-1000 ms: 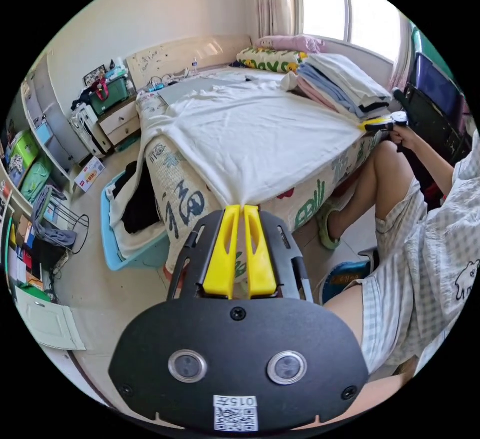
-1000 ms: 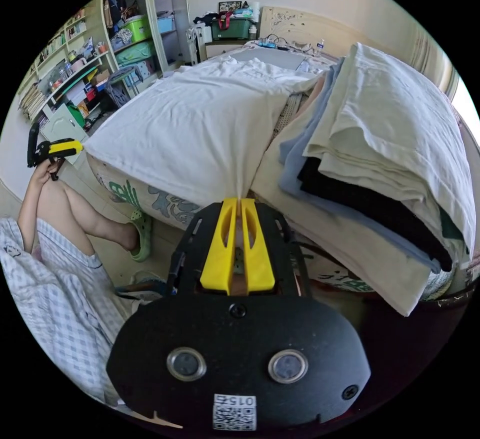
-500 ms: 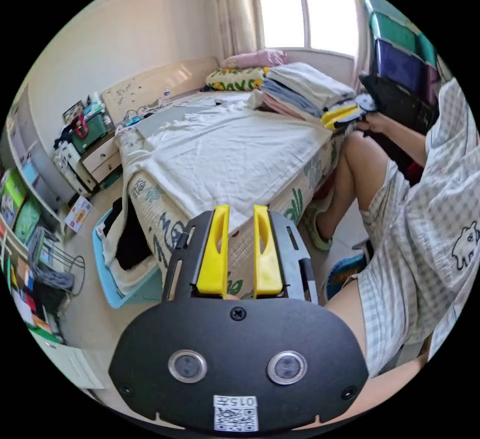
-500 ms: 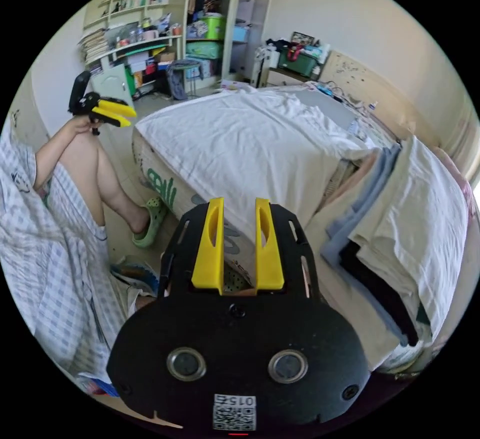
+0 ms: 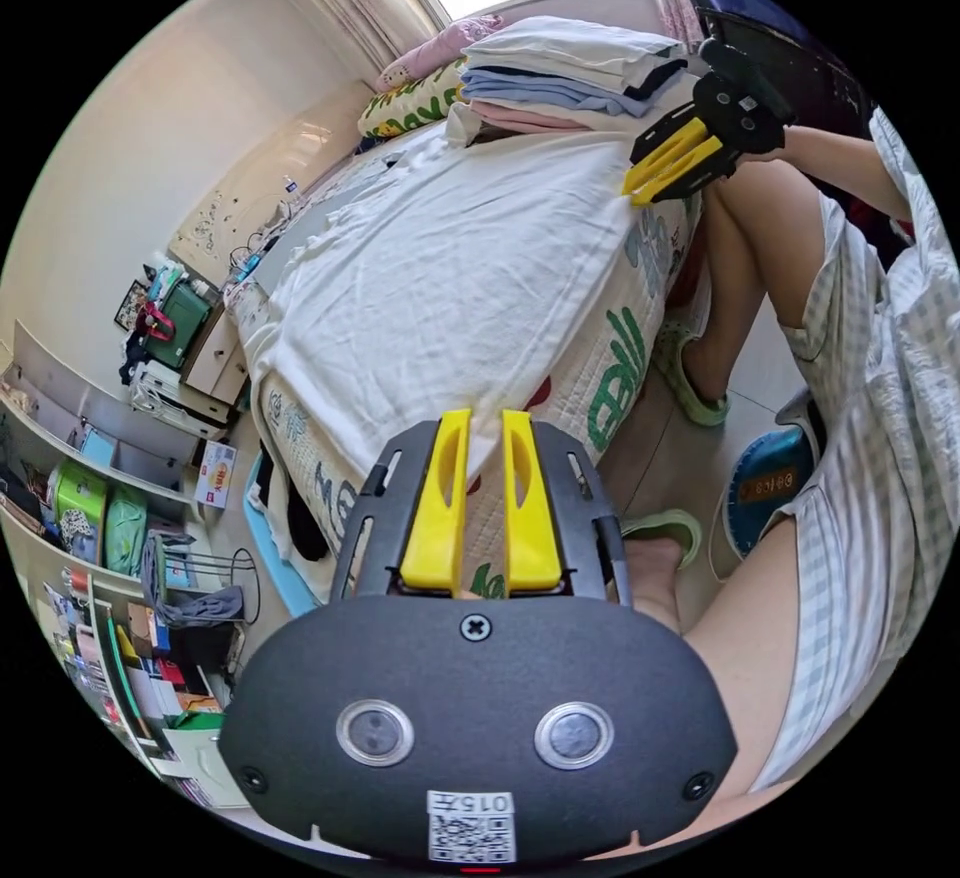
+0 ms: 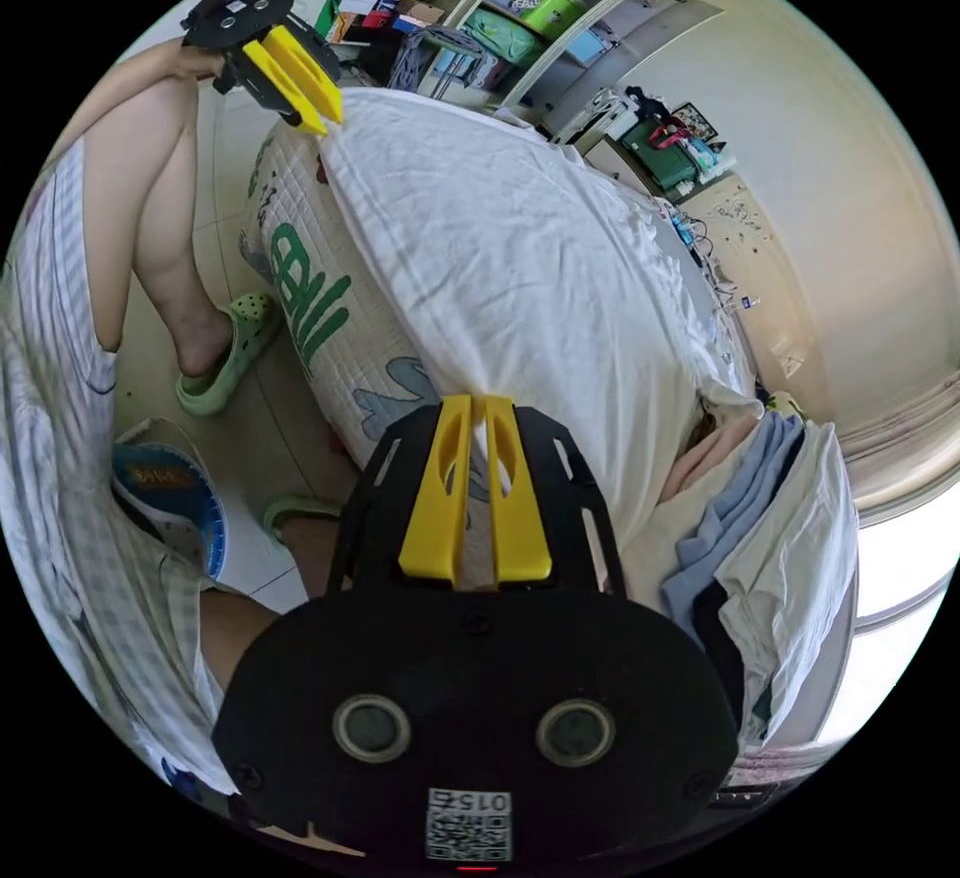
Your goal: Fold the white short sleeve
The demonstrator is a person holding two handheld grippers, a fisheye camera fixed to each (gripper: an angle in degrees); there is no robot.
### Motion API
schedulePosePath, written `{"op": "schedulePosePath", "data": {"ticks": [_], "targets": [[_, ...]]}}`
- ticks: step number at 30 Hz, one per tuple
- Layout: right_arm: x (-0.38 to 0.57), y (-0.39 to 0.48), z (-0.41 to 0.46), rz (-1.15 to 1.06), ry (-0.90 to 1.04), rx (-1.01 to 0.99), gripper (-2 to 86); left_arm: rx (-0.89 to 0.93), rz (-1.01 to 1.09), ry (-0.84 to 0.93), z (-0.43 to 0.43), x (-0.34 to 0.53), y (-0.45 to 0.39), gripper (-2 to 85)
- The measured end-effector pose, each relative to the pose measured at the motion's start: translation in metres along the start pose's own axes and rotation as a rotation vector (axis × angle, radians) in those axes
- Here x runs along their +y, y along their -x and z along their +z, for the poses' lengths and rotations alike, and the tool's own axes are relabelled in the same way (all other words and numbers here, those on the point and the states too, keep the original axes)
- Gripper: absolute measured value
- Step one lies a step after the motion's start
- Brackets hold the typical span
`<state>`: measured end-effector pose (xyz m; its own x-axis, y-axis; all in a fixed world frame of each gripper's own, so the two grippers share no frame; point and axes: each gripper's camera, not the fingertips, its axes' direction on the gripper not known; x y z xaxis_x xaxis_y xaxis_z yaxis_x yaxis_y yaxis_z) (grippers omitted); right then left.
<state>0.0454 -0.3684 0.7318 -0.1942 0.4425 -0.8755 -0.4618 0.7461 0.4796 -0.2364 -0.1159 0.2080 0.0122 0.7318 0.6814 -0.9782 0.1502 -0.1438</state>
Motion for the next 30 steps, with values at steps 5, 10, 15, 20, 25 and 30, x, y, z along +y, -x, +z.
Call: {"op": "schedulePosePath", "data": {"ticks": [5,10,15,20,25,30], "targets": [[-0.012,-0.01,-0.002,0.016,-0.024,-0.028,-0.2,0.02,-0.028,-0.053,-0.014,0.004,0.01,0.9],[-0.018,-0.019,0.006,0.03,-0.027,-0.057,-0.5,0.055,-0.074,-0.084,-0.026,0.009,0.024,0.0],[-0.024,-0.017,0.05,0.002,0.023,-0.101,-0.2,0.075,-0.042,-0.039,-0.022,0.007,0.031,-0.2],[-0.029,-0.02,0.104,0.011,0.117,-0.162,3.7,0.084,-0.062,0.006,-0.01,0.0,0.044,0.0],[-0.006,-0.09,0.108,0.115,0.023,-0.47,8.3,0.184,-0.173,-0.092,-0.03,0.01,0.087,0.6],[-0.008,-0.247,0.131,0.38,-0.147,-0.377,5.9,0.186,-0.301,-0.206,-0.041,-0.025,0.199,3.0]]}}
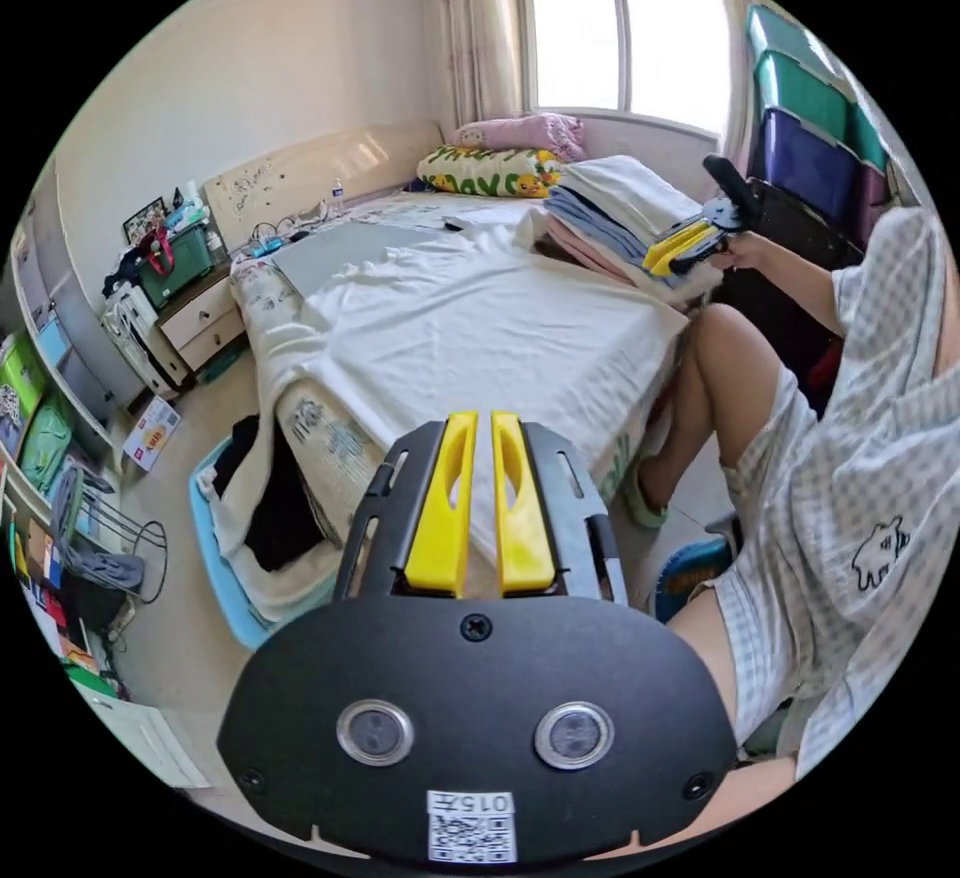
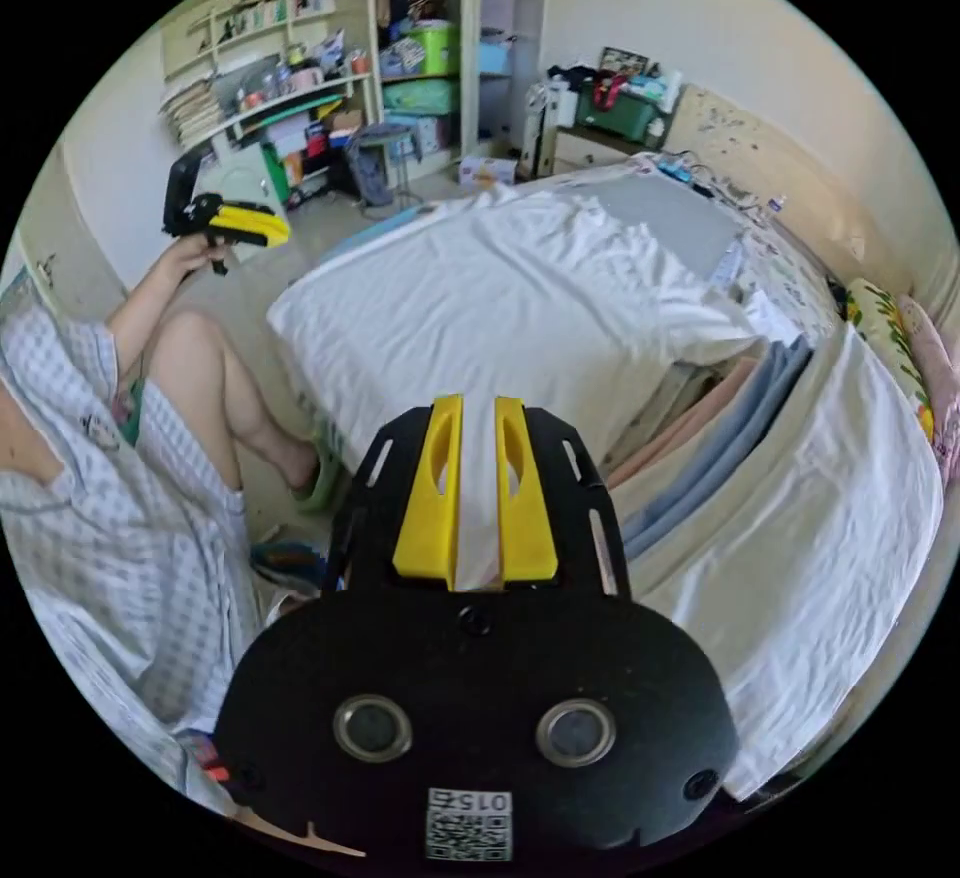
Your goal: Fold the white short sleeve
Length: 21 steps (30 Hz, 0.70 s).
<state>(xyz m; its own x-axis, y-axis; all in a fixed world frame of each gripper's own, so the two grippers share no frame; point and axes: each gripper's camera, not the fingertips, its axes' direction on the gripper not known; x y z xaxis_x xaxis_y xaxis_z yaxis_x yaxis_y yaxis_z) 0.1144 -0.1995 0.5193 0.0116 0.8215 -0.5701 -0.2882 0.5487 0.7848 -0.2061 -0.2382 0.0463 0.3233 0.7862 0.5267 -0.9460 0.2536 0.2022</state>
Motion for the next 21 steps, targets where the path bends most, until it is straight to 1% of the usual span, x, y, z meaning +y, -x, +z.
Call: {"op": "schedulePosePath", "data": {"ticks": [1,3,4,6,8,10,12,15,17,19,21], "targets": [[-0.01,-0.017,0.004,0.02,-0.02,0.004,5.9,-0.012,-0.004,-0.003,0.004,-0.013,0.011,3.4],[-0.055,-0.08,0.037,0.101,-0.06,-0.003,5.7,-0.026,-0.041,-0.033,0.029,-0.065,0.062,5.3],[-0.068,-0.093,0.048,0.113,-0.062,-0.005,5.9,-0.023,-0.062,-0.044,0.037,-0.078,0.076,5.6],[-0.116,-0.142,0.098,0.149,-0.089,-0.009,6.6,0.016,-0.186,-0.087,0.077,-0.128,0.136,6.2],[-0.15,-0.18,0.14,0.201,-0.102,-0.034,7.6,0.049,-0.276,-0.11,0.112,-0.162,0.177,6.6],[-0.181,-0.216,0.185,0.257,-0.107,-0.071,8.1,0.098,-0.365,-0.105,0.154,-0.194,0.213,7.3],[-0.217,-0.252,0.247,0.306,-0.068,-0.051,8.3,0.151,-0.494,-0.067,0.214,-0.227,0.252,8.1],[-0.247,-0.28,0.315,0.335,0.001,-0.04,9.1,0.142,-0.585,-0.015,0.277,-0.257,0.284,9.0],[-0.257,-0.288,0.346,0.334,0.027,-0.043,9.1,0.133,-0.581,0.012,0.306,-0.272,0.292,9.1],[-0.263,-0.285,0.373,0.279,0.079,-0.044,7.9,0.123,-0.535,0.065,0.333,-0.287,0.295,9.0],[-0.265,-0.273,0.387,0.217,0.103,0.071,3.8,0.126,-0.446,0.157,0.362,-0.303,0.291,7.6]]}}
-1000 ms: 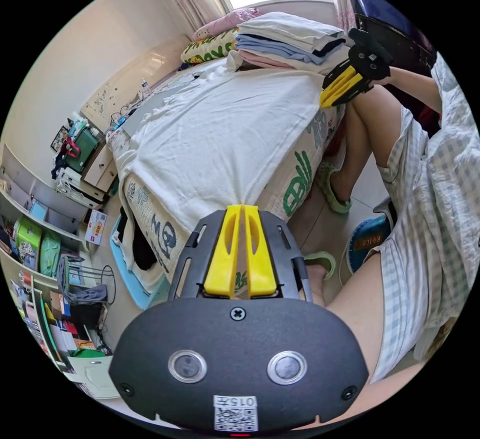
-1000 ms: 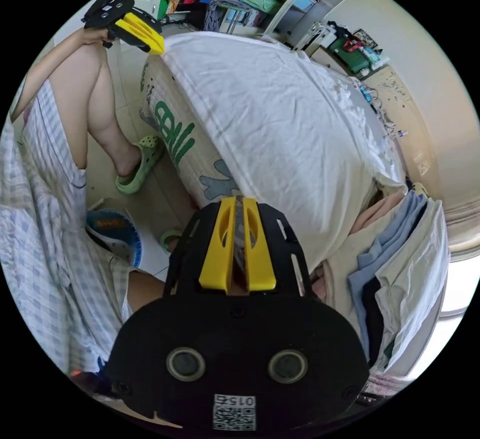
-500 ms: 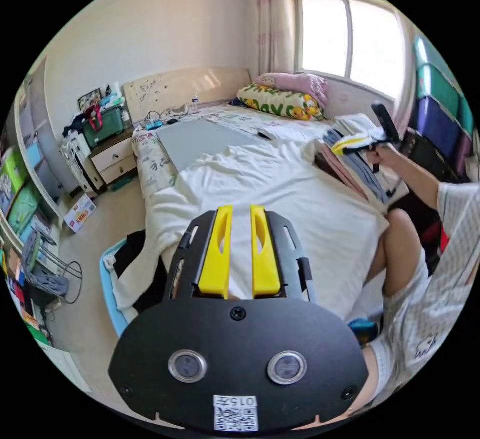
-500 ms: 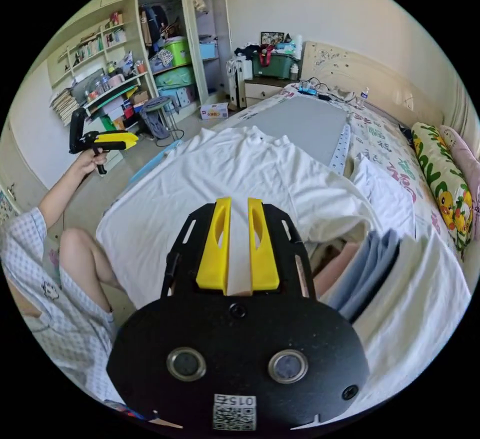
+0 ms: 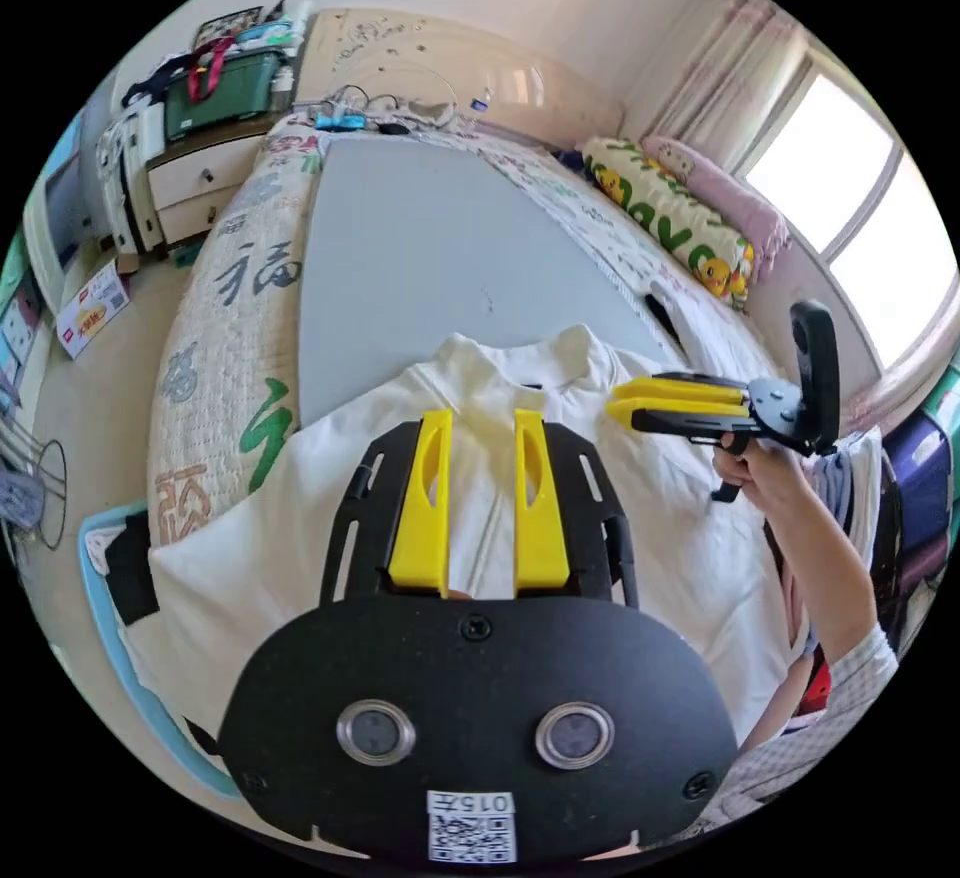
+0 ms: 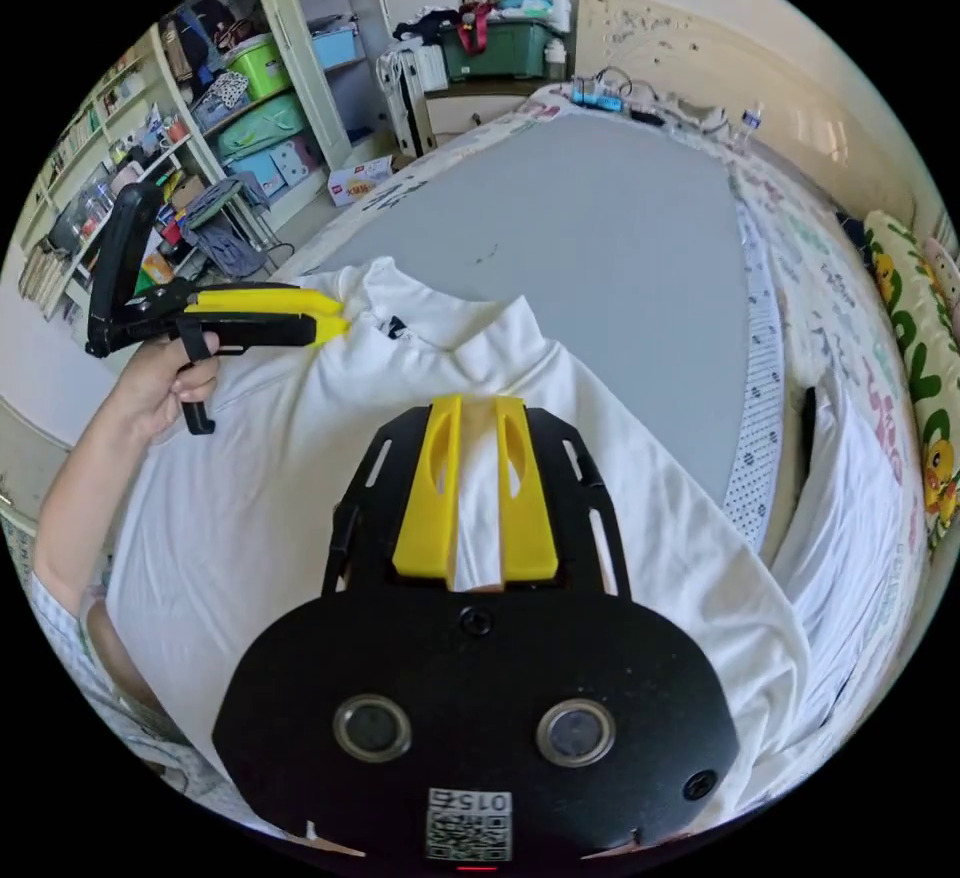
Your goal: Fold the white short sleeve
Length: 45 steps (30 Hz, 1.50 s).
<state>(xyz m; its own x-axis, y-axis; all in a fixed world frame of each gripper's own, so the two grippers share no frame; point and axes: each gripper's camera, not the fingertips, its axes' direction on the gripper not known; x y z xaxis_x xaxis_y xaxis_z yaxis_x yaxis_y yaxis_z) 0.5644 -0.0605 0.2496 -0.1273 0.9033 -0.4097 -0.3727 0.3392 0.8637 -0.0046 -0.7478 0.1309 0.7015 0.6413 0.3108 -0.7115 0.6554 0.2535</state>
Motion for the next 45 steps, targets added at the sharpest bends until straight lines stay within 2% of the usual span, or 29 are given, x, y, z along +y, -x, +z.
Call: {"op": "schedulePosePath", "data": {"ticks": [2,4,6,9,14,20,23,26,28,29,31,34,36,37,39,43,45], "targets": [[0.001,0.006,0.003,-0.034,0.007,0.024,1.2,-0.061,0.025,0.014,0.002,-0.008,-0.004,4.9],[0.004,0.008,0.001,-0.023,-0.017,0.135,-0.2,-0.073,0.05,0.033,0.003,-0.016,-0.004,2.8],[0.008,0.005,-0.002,0.013,-0.04,0.201,-0.8,-0.122,0.054,-0.012,-0.006,-0.019,-0.004,1.7],[0.015,-0.005,0.007,0.069,0.009,0.127,-1.0,-0.132,0.014,-0.049,-0.009,-0.021,0.0,1.2],[0.031,0.006,0.006,0.021,0.005,0.133,-1.0,-0.149,0.03,0.027,0.008,-0.026,-0.002,1.2],[0.045,0.038,0.012,-0.005,0.023,0.373,-1.0,-0.076,-0.011,0.024,0.011,-0.021,0.009,1.8],[0.054,0.052,0.017,-0.027,0.035,0.45,-1.0,-0.103,0.002,0.026,0.014,-0.017,0.004,2.3],[0.07,0.052,0.009,0.002,0.03,0.424,-1.0,-0.141,0.018,0.025,0.017,-0.011,-0.002,3.3],[0.091,0.04,-0.013,0.118,-0.024,0.369,-1.0,-0.144,0.006,0.001,0.012,-0.003,-0.002,4.7],[0.114,0.026,-0.04,0.28,-0.121,0.376,-1.0,-0.171,-0.024,-0.04,-0.001,0.007,0.0,5.7],[0.155,0.014,-0.083,0.359,-0.222,0.297,-1.0,-0.191,-0.024,-0.121,-0.032,0.03,0.003,6.9],[0.244,0.031,-0.166,0.268,-0.337,0.203,-0.8,-0.175,-0.039,-0.224,-0.099,0.089,0.008,8.3],[0.348,0.079,-0.243,0.188,-0.475,0.136,-0.3,-0.006,-0.037,-0.312,-0.153,0.168,-0.002,8.8],[0.376,0.095,-0.26,0.141,-0.504,0.118,0.0,0.036,-0.022,-0.328,-0.164,0.191,-0.007,9.0],[0.494,0.158,-0.316,-0.022,-0.598,0.136,0.5,0.068,-0.002,-0.317,-0.193,0.284,-0.032,9.2],[0.633,0.211,-0.359,0.035,-0.591,0.269,0.9,-0.052,-0.117,-0.301,-0.214,0.409,-0.055,9.9],[0.693,0.217,-0.367,0.176,-0.508,0.253,3.3,-0.059,-0.187,-0.303,-0.221,0.471,-0.062,10.3]]}}
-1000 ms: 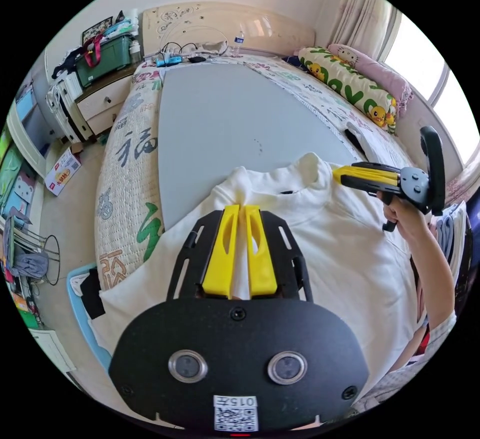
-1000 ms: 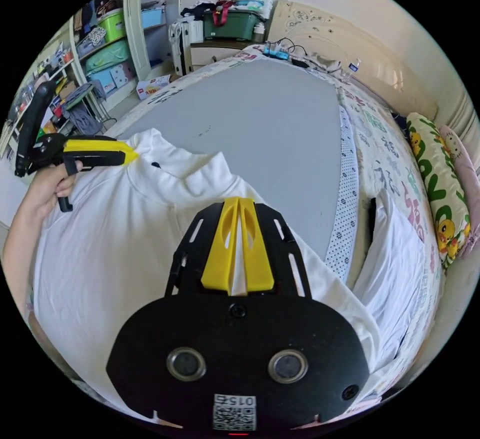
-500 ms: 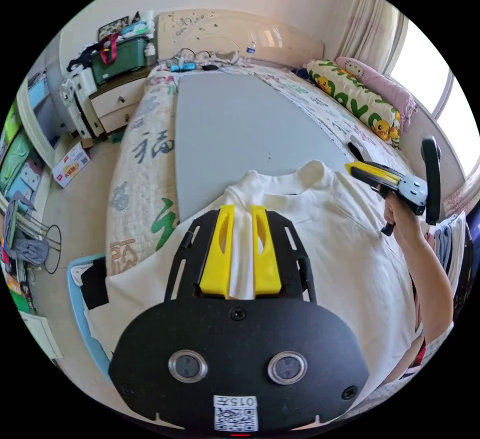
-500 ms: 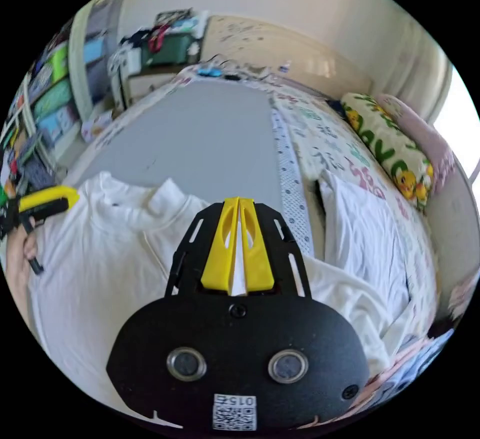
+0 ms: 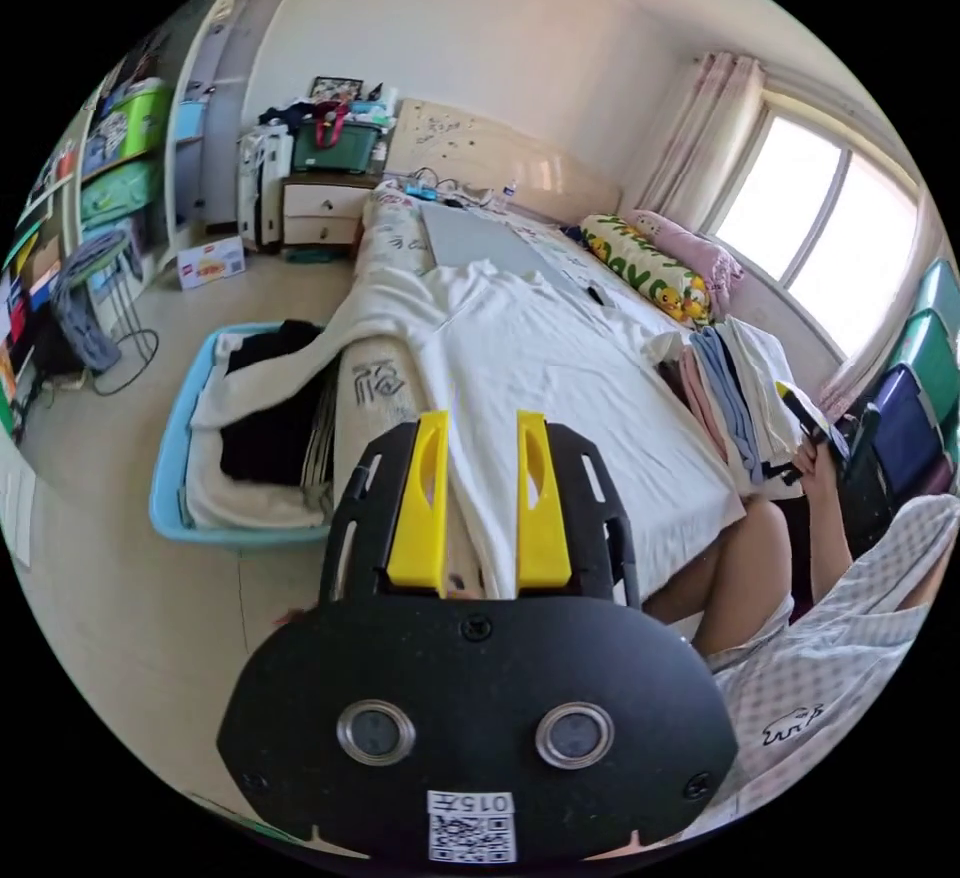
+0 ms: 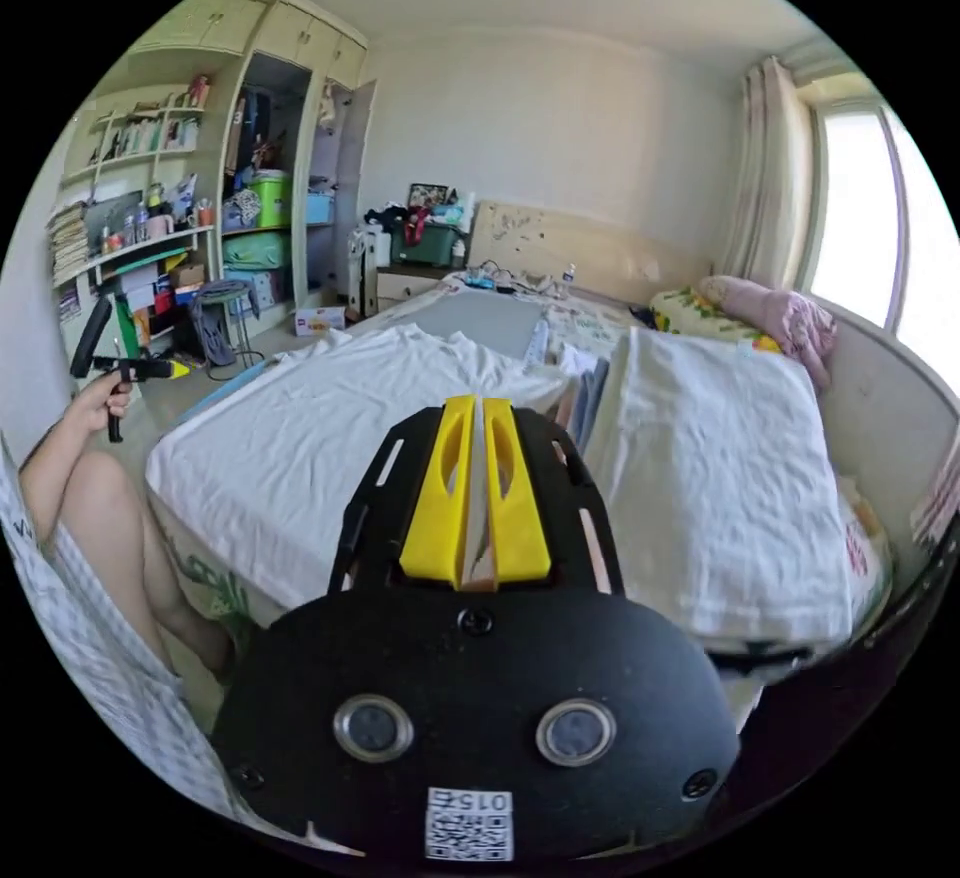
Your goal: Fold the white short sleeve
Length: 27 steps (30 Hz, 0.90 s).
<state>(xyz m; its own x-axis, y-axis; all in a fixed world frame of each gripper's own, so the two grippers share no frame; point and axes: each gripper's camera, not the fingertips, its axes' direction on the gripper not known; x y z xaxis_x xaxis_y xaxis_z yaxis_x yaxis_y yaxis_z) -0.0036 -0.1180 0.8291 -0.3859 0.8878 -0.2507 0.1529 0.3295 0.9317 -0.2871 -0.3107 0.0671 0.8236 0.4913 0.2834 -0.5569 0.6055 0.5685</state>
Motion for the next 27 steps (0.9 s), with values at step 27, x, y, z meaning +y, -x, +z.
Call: {"op": "schedulePosePath", "data": {"ticks": [27], "targets": [[0.064,-0.021,0.065,0.061,0.542,-0.167,-0.9,-0.053,-0.042,0.219,0.005,0.123,-0.051,1.2]]}}
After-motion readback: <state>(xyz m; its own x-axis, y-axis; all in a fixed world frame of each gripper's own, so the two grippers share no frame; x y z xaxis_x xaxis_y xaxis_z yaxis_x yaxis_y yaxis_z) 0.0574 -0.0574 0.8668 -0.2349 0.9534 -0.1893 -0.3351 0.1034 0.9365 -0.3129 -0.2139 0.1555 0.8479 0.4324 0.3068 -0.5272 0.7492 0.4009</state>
